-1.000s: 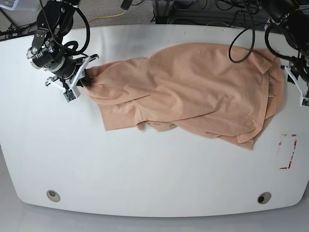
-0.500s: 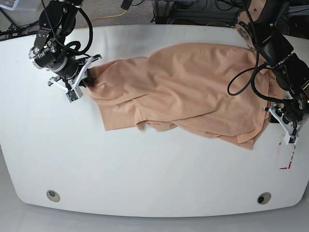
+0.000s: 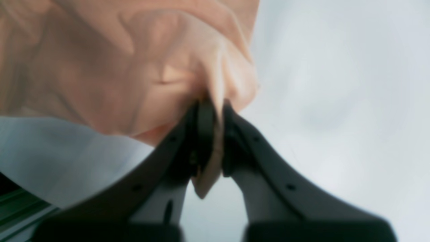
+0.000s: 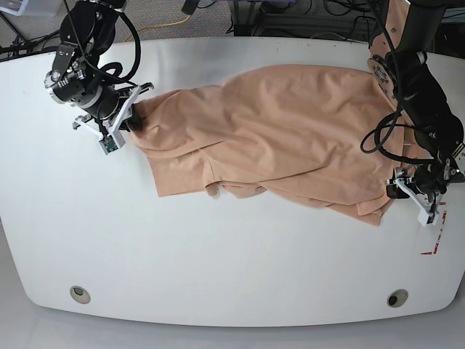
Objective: Fold the T-shirt properly
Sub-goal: 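Move the left gripper down to the shirt hem and grasp it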
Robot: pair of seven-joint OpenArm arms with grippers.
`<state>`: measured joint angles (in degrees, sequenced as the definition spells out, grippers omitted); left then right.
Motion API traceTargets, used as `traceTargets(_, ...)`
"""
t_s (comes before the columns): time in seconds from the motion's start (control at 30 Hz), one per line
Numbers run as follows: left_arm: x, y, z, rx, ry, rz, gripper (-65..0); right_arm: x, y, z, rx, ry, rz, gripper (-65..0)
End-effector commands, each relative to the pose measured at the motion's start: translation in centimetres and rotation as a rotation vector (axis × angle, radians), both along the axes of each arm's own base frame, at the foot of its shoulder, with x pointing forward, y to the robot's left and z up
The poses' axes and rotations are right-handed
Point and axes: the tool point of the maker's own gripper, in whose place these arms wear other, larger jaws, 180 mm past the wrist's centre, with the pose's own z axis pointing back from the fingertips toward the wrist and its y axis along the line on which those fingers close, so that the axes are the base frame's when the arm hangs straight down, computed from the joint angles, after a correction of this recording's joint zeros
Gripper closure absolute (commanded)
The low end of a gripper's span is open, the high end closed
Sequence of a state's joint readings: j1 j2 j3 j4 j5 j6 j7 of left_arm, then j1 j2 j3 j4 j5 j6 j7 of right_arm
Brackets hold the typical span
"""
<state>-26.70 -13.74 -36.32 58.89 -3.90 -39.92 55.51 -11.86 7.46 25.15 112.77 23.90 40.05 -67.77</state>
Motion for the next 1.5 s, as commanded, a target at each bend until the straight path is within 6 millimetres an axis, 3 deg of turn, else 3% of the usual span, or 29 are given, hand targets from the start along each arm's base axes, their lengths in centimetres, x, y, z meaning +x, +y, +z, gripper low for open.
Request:
traceTargets(0.0, 1.8, 1.0, 2.7, 0.028, -0.081, -0.005, -30.0, 0.7, -0.2, 1.1, -0.001, -0.044, 0.001, 0.0)
traceTargets(0.17, 2.2, -0.9, 1.2, 0.025, -0.041, -0.074, -30.0, 1.0, -0.2, 1.3, 0.0, -0.054, 0.001, 0.0)
traceTargets(0.47, 2.4, -1.7, -0.2, -0.025, -0.037, -0.071, -30.0, 1.6, -0.2, 1.8, 0.0, -0.071, -0.001, 0.0)
traceTargets(0.77, 1.6, 2.6, 1.3, 0.043, -0.037, -0.031, -30.0, 1.6, -0.2, 1.8, 0.0, -0.071, -0.001, 0.0)
traceTargets(1.03, 1.4, 2.9, 1.2, 0.047, -0.031, -0.028, -30.0, 1.6, -0.2, 1.8, 0.0, -0.071, -0.001, 0.0)
traceTargets(1.47, 1.4, 0.1, -0.5, 0.002, -0.012, -0.057, -30.0, 1.6, -0.2, 1.8, 0.003, -0.072, 0.0, 0.0)
